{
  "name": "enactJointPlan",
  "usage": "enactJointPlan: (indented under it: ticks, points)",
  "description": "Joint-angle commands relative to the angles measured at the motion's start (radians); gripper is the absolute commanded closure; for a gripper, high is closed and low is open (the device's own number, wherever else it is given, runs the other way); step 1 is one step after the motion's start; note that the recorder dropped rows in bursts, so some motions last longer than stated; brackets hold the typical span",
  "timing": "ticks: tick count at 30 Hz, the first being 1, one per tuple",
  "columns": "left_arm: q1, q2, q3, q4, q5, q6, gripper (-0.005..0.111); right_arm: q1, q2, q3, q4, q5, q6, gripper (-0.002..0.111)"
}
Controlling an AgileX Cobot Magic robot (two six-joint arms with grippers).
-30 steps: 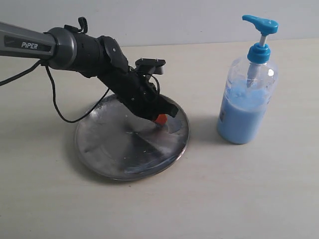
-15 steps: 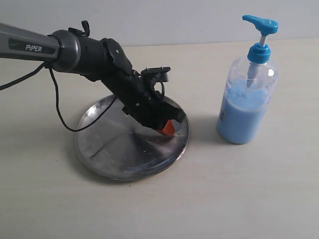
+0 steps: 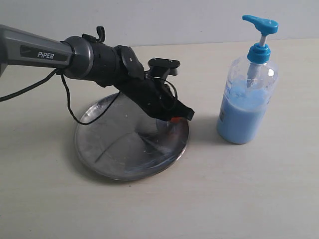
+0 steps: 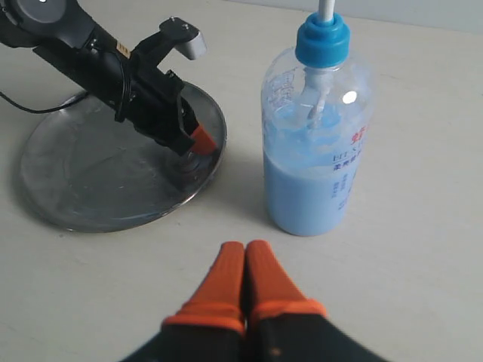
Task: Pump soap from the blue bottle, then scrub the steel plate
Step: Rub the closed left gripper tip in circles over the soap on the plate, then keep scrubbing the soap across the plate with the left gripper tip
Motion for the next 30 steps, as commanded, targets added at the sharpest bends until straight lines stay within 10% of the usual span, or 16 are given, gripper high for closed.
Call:
enactJointPlan:
  ticks: [1, 18, 30]
  points:
    - [-0.004, 0.011, 0.009, 0.105, 0.047, -0.008, 0.107, -0.003, -0.008, -0.005, 0.003, -0.011, -0.002, 0.108]
    - [-0.004, 0.011, 0.009, 0.153, 0.279, -0.055, 0.107, -0.003, -0.008, -0.005, 0.003, -0.011, -0.002, 0.108]
    - [-0.004, 0.011, 0.009, 0.161, 0.154, -0.057, 0.107, -0.003, -0.008, -0.005, 0.003, -0.011, -0.002, 0.108]
